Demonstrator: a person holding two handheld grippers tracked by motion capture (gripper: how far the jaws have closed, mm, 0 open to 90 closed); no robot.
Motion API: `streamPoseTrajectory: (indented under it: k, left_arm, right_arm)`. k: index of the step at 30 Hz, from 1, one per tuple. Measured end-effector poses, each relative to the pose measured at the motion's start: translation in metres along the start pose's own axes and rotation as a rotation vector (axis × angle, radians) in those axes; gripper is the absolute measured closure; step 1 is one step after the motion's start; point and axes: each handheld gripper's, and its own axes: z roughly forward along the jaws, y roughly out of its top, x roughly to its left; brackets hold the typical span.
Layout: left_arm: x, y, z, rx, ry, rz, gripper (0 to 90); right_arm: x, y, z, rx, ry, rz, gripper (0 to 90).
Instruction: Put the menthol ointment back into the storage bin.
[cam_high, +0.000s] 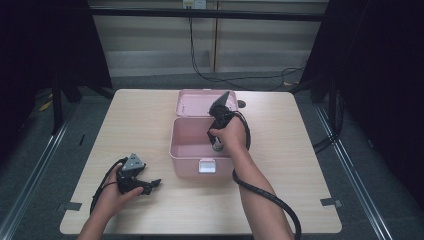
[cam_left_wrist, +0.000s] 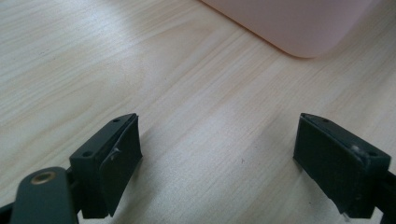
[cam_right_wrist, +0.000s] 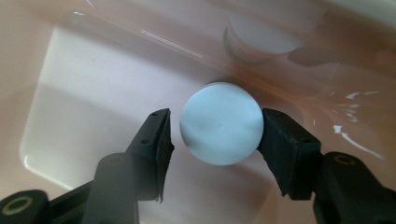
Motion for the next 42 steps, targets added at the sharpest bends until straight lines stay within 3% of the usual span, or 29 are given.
streamPoseTrajectory:
  k: [18,28,42]
  left_arm:
    - [0.000,0.000,0.000,0.000,0.000,-0.001,14.4]
    - [0.000,0.000,0.000,0.000,-0.001,0.000,14.3]
    - [0.000,0.000,0.000,-0.002,-0.001,-0.002,14.1]
  right_arm:
    - [0.004,0.000,-0.024,0.011,-0.025,-0.036,37.0]
    - [0.008,-0.005,-0.043,-0.008,-0.022,-0.085,34.5]
    - [0.011,-0.018,-0.076,-0.030,0.016,-0.157,30.2]
